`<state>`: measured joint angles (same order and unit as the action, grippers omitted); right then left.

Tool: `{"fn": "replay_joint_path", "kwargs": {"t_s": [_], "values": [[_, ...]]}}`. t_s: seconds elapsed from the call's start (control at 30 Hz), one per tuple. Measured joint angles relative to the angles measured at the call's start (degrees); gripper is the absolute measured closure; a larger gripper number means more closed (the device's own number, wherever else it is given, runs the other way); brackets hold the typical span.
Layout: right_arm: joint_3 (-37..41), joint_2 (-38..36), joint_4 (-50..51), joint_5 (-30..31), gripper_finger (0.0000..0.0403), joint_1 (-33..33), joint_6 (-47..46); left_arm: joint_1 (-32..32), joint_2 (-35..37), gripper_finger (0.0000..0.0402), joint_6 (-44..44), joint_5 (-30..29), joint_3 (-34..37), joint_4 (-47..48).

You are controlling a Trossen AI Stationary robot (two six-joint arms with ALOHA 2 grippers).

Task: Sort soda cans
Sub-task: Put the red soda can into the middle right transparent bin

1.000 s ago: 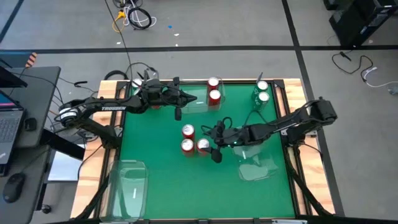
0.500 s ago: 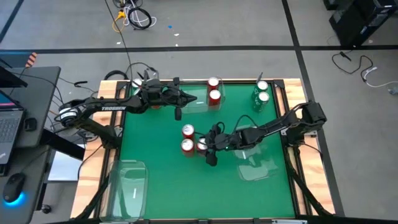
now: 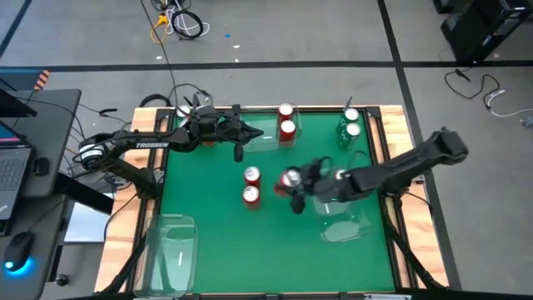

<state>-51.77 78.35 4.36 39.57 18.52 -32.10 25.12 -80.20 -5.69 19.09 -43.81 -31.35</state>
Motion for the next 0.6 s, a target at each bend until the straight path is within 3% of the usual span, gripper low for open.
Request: {"fn": "replay_joint_path", "kwargs": {"t_s": [0.1,0.23,0.6], "values": [[0.0,-4.6,9.8,7.2,0.0116,3.9,-7.0,0.0,0.0,0.0398,0.0,0.0,0.0,0.0],[0.0,-8.8,18.9,11.1,0.0116,8.7,-16.8,0.0,0.0,0.0398,0.0,0.0,0.0,0.0],[0.0,-10.0,38.4,5.1,0.0116,20.9,-40.6,0.0,0.0,0.0398,0.0,0.0,0.0,0.0]]}}
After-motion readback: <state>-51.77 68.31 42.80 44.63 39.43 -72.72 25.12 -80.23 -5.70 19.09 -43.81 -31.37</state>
